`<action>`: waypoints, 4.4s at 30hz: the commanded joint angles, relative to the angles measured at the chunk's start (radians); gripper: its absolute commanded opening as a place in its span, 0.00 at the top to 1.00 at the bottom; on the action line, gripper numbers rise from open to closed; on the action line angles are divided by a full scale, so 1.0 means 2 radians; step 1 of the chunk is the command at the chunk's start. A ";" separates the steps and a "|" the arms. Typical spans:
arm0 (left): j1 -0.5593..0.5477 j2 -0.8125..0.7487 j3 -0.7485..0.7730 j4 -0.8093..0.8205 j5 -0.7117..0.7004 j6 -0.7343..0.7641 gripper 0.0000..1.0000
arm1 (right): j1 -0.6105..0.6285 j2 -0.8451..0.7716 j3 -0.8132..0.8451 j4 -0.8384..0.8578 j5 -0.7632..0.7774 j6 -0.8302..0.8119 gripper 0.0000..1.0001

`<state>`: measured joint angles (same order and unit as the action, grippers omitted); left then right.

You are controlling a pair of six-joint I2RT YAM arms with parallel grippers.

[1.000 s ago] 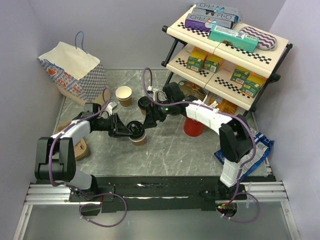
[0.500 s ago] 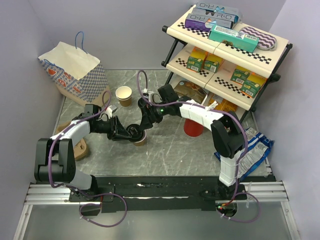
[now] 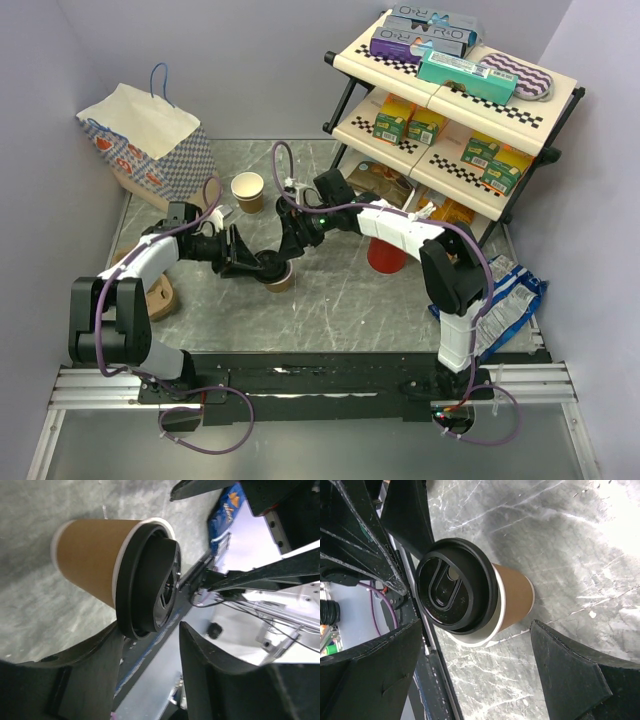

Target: Pack the takeout coffee

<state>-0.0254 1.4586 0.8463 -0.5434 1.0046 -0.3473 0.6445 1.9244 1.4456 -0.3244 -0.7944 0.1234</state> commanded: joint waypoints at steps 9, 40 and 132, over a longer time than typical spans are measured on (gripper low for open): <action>-0.010 -0.011 0.046 -0.034 -0.077 0.045 0.44 | 0.009 0.014 0.031 0.001 0.013 0.010 0.07; -0.074 0.033 0.096 -0.039 -0.151 0.079 0.41 | 0.009 0.017 0.017 -0.012 0.039 0.010 0.07; -0.029 0.219 0.061 0.034 -0.131 -0.036 0.50 | -0.040 0.092 -0.097 0.096 -0.066 0.140 0.39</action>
<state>-0.0784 1.8130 1.0012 -0.5541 1.0813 -0.4053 0.5407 2.0857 1.2869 -0.0444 -1.1152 0.5095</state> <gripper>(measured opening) 0.519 0.626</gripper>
